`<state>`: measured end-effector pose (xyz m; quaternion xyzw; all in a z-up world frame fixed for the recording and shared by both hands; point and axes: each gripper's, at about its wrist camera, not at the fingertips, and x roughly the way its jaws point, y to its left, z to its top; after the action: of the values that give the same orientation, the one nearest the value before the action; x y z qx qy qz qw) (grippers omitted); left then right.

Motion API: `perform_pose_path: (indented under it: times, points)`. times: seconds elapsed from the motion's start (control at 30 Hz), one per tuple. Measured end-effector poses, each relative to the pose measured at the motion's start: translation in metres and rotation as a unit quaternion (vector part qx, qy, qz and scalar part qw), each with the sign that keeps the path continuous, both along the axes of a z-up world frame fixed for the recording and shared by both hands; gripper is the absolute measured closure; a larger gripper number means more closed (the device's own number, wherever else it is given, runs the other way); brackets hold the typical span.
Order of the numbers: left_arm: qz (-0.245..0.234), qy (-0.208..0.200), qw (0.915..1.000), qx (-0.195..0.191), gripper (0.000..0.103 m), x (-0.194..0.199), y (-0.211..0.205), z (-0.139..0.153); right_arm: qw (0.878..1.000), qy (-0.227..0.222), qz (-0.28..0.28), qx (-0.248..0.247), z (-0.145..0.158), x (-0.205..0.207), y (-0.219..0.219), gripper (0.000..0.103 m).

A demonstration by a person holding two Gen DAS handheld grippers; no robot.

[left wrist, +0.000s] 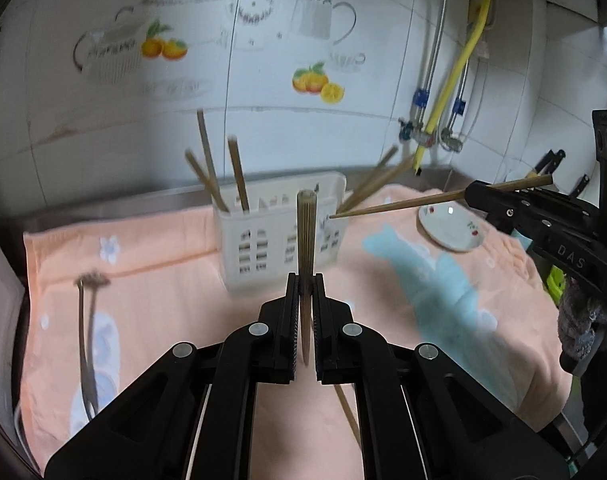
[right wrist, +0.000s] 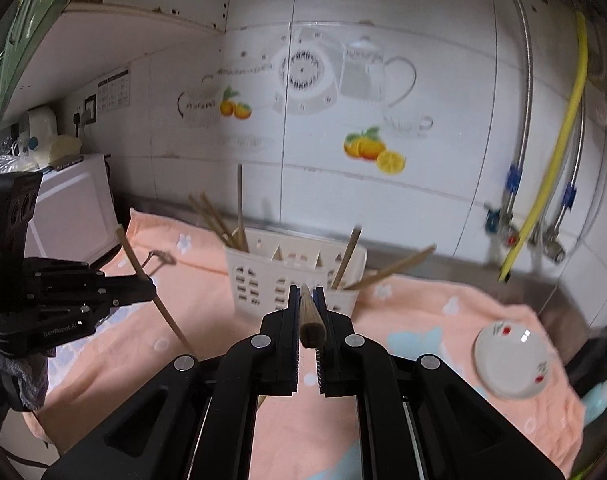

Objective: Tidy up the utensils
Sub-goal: 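Lift the chopstick with the right tool and release it into the caddy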

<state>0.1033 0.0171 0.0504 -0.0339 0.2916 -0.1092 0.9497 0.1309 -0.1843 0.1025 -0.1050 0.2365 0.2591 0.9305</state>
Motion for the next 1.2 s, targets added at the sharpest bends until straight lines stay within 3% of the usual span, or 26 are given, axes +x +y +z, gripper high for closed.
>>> perform_pose_path:
  times: [0.27, 0.57, 0.77, 1.2]
  points:
    - [0.003, -0.064, 0.9979, 0.000, 0.098, 0.014, -0.002, 0.057, 0.999, -0.022, 0.000, -0.025, 0.028, 0.017, 0.003, 0.097]
    - [0.041, -0.117, 0.9922, -0.004, 0.098, 0.051, 0.007, 0.100, 0.999, 0.019, -0.008, -0.044, 0.032, 0.055, 0.004, 0.097]
    - [0.069, -0.120, 0.9904, 0.001, 0.098, 0.076, 0.016, 0.095, 0.997, 0.051, -0.009, -0.062, 0.028, 0.082, 0.007, 0.097]
    - [0.074, -0.060, 0.9955, 0.004, 0.097, 0.109, 0.025, 0.058, 0.991, 0.108, 0.001, -0.085, 0.005, 0.115, 0.022, 0.096]
